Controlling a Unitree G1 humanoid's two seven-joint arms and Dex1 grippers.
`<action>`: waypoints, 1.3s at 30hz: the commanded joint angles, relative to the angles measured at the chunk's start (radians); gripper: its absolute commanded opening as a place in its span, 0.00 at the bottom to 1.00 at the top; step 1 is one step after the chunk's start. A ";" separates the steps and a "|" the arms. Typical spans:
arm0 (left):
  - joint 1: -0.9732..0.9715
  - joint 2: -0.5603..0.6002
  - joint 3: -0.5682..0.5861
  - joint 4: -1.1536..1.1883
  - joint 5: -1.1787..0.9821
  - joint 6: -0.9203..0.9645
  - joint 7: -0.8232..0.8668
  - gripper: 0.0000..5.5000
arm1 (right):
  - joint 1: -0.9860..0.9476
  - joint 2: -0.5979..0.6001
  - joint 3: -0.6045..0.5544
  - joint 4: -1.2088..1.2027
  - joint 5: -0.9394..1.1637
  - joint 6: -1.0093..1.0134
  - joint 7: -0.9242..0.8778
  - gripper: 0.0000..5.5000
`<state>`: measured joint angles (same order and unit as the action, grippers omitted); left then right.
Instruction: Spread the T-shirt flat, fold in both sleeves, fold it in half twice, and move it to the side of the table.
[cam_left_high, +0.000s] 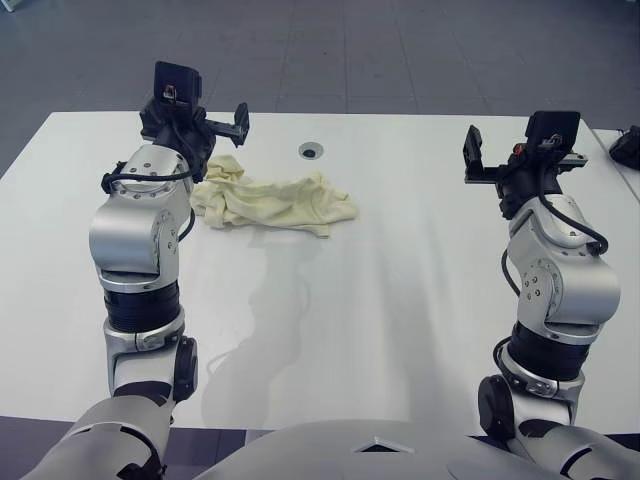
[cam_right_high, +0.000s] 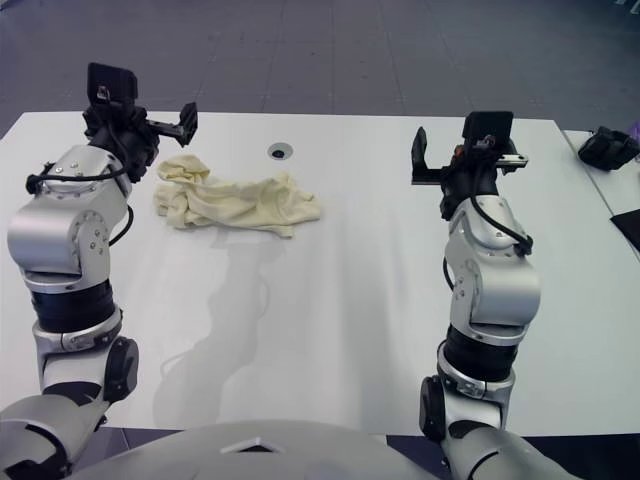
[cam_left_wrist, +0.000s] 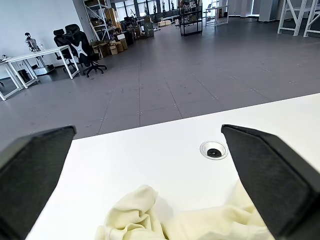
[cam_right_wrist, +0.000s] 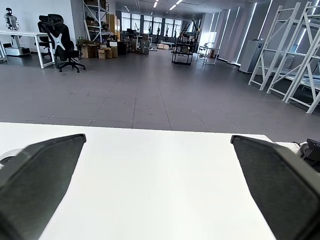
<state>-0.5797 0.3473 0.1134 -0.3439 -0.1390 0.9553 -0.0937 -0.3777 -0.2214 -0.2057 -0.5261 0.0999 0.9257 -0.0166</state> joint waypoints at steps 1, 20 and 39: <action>0.013 0.013 -0.004 -0.022 0.011 0.019 -0.003 0.98 | -0.025 0.001 0.006 0.007 -0.001 0.004 -0.001 0.98; -0.115 0.060 -0.137 0.717 0.143 -0.442 -0.120 0.98 | -0.036 -0.001 -0.006 0.026 -0.006 -0.015 -0.007 0.98; 0.082 -0.007 -0.312 0.724 0.224 -0.580 -0.347 0.98 | 0.074 -0.211 0.169 -0.037 0.089 0.051 0.307 0.98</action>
<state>-0.5451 0.3531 -0.1844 0.4318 0.0875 0.3396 -0.4236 -0.3254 -0.3863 -0.0717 -0.5371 0.1670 0.9568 0.2357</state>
